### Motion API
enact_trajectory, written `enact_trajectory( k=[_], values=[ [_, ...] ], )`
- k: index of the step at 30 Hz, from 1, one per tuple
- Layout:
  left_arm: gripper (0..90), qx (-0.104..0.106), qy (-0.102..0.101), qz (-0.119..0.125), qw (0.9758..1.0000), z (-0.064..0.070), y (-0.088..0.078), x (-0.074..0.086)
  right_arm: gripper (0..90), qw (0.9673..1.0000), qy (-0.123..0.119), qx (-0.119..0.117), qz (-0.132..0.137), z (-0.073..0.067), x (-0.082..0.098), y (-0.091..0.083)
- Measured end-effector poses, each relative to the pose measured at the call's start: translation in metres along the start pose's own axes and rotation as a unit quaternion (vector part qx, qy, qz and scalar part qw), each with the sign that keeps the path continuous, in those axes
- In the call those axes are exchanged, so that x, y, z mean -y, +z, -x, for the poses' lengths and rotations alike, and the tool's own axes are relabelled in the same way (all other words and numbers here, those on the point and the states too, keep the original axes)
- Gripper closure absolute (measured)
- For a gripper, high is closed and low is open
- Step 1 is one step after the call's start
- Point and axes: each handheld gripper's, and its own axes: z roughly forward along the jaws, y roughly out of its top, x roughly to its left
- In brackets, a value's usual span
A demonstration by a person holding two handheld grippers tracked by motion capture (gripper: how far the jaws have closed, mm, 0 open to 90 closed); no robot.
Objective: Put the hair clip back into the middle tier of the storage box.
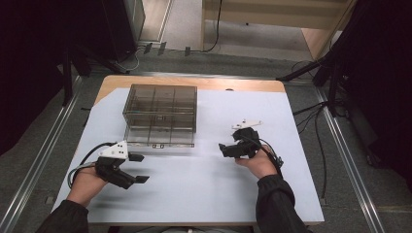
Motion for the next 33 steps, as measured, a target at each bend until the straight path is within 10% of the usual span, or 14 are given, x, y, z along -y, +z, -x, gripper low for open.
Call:
enact_trajectory(
  k=[33],
  values=[
    [21.0,0.021,-0.028,0.034,0.9988,-0.0088,-0.0059,-0.0023,21.8,0.9999,-0.006,-0.011,-0.003,0.0051,-0.0002,-0.0022]
  ],
)
